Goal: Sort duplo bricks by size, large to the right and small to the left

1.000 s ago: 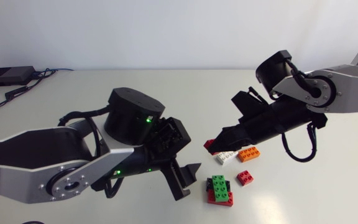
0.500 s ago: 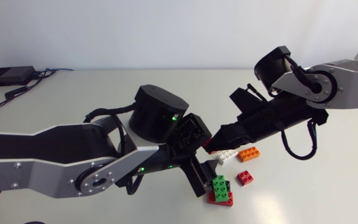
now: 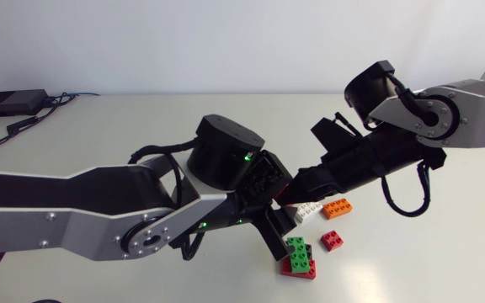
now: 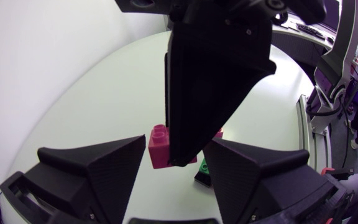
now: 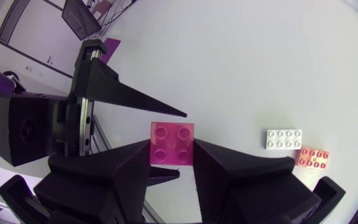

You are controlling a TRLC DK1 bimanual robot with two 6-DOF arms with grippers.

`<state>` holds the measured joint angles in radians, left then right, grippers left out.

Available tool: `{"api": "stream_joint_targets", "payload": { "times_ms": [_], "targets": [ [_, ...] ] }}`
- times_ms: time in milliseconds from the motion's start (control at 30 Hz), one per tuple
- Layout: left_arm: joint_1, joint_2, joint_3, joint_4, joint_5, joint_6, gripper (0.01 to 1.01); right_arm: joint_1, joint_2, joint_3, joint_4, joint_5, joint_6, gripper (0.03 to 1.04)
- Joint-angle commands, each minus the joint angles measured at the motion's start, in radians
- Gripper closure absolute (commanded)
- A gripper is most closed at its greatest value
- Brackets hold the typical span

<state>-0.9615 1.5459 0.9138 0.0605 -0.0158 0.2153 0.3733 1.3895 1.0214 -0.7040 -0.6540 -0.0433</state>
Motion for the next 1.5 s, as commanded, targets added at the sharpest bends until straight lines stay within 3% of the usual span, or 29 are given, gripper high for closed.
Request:
{"api": "stream_joint_targets", "payload": {
  "times_ms": [0, 67, 300, 333, 433, 533, 733, 1033, 1200, 1367, 1467],
  "targets": [
    [0.007, 0.022, 0.016, 0.009, -0.004, -0.025, 0.577, 0.004, -0.015, 0.017, 0.000, 0.002, 0.023, 0.76],
    [0.009, 0.022, 0.017, 0.010, -0.004, -0.031, 0.687, 0.004, -0.017, 0.014, -0.002, 0.002, 0.023, 0.76],
    [0.012, 0.023, 0.016, 0.013, -0.003, -0.039, 0.731, 0.004, -0.029, 0.005, -0.005, 0.002, 0.023, 0.73],
    [0.010, 0.022, 0.013, 0.015, -0.004, -0.037, 0.744, 0.003, -0.029, 0.006, -0.008, 0.002, 0.022, 0.65],
    [0.014, 0.016, 0.002, 0.015, -0.003, -0.036, 0.757, -0.007, -0.038, 0.006, -0.023, -0.001, 0.022, 0.21],
    [0.021, 0.003, -0.012, 0.013, -0.001, -0.030, 0.757, -0.022, -0.050, 0.011, -0.034, -0.009, 0.020, 0.06],
    [0.084, -0.041, -0.062, -0.024, 0.010, 0.010, 0.757, -0.119, -0.081, 0.013, -0.043, -0.018, 0.006, 0.06],
    [0.388, -0.245, -0.251, -0.235, 0.057, 0.144, 0.757, -0.264, -0.087, -0.101, -0.065, 0.062, -0.150, 0.06],
    [0.561, -0.372, -0.352, -0.389, 0.053, 0.256, 0.756, -0.251, -0.095, -0.178, -0.025, 0.257, -0.199, 0.06],
    [0.692, -0.388, -0.397, -0.472, 0.027, 0.337, 0.756, -0.194, -0.106, -0.245, 0.028, 0.436, -0.210, 0.07],
    [0.736, -0.356, -0.415, -0.485, 0.025, 0.357, 0.754, -0.174, -0.095, -0.284, 0.044, 0.456, -0.225, 0.07]
  ]
}}
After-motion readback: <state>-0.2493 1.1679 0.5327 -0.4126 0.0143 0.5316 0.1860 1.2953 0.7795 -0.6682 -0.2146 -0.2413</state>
